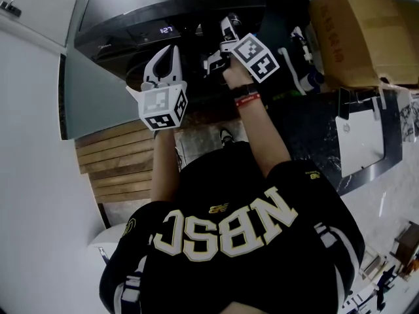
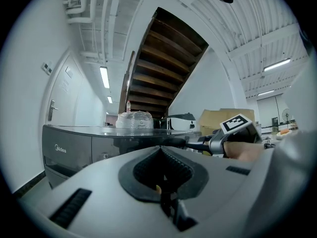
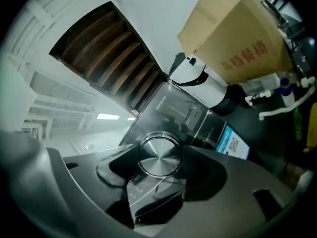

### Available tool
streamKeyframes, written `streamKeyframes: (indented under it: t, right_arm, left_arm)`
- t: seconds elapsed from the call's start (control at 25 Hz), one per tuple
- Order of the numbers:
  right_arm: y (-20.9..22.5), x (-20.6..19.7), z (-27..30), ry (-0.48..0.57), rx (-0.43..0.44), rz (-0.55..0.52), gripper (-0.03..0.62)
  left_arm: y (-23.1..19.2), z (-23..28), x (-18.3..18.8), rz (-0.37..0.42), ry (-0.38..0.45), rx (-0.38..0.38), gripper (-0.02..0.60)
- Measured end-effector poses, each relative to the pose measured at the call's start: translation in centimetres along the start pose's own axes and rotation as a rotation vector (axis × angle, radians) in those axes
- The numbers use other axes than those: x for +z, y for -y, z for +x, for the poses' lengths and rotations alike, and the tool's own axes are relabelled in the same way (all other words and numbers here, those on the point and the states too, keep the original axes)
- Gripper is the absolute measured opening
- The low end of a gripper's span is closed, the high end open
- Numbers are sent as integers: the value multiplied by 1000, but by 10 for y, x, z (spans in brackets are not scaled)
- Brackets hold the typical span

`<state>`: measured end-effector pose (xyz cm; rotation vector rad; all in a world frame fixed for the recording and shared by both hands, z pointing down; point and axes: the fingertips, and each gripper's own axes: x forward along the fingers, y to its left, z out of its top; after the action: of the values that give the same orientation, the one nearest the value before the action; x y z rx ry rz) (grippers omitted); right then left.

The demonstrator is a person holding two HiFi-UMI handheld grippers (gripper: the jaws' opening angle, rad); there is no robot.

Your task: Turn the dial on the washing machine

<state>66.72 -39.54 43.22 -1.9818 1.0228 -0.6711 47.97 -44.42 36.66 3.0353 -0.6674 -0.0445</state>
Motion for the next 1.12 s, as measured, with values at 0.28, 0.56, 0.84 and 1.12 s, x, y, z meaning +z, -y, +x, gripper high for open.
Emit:
streamKeyframes:
  t: [0.28,0.56,0.84,1.12]
  right_arm:
    - [1,-4,2,-34,39,24,286]
    - [-2,-17,-13,-90,69,-76,283]
    - [-23,-17,-40,-87,105,-470,244]
    - [-39,-23,-66,-66,99,-820,180]
  left_arm:
    - [-1,-4,0,4,-5,5,14]
    - [1,-5,-3,0,-13,-2,14]
    - [2,-9,-5,-21,-13,-8,14]
    - [2,-18,-1,-28,9,1,14]
